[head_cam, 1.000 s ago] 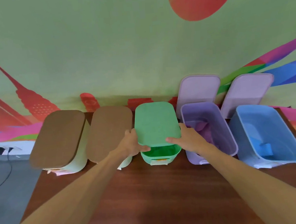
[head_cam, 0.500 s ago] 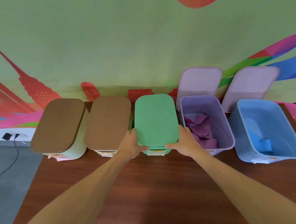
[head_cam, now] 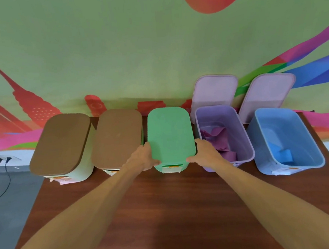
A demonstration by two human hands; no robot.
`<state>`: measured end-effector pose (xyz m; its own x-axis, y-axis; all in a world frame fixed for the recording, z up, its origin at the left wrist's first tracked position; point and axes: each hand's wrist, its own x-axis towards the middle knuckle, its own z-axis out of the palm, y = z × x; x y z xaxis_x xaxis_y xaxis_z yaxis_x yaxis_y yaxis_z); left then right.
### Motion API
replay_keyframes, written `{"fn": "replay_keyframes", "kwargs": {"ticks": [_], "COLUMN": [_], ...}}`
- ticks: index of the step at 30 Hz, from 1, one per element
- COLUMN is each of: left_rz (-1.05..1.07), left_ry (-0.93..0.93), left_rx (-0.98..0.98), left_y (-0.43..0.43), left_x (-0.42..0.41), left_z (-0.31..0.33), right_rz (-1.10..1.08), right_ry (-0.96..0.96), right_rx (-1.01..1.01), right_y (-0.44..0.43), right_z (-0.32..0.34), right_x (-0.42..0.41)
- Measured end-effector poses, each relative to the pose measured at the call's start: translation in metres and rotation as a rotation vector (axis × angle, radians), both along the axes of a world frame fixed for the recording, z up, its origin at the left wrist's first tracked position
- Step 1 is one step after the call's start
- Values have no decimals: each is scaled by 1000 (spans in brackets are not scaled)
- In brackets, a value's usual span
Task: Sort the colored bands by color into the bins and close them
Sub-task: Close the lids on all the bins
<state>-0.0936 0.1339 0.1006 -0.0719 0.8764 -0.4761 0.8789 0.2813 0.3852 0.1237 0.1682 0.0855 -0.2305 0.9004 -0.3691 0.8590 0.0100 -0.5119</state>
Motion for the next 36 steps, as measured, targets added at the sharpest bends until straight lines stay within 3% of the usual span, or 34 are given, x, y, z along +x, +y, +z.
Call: {"fn": "replay_keyframes", "kwargs": {"ticks": [5, 15, 22, 36], "left_rz": [-61, -278, -255, -44], "left_ry": [123, 203, 326, 107], "left_rx": [121, 89, 169, 243], "left_y": [25, 104, 178, 258], "left_x": [-2, 38, 97, 173], "left_z": [30, 94, 121, 64], "right_rz": [33, 304, 324, 209], "right_ry": [-130, -452, -521, -206], "right_rx": [79, 145, 197, 353], "right_y": [20, 97, 165, 262], "right_z": [30, 133, 154, 70], "right_x": [17, 82, 139, 187]}}
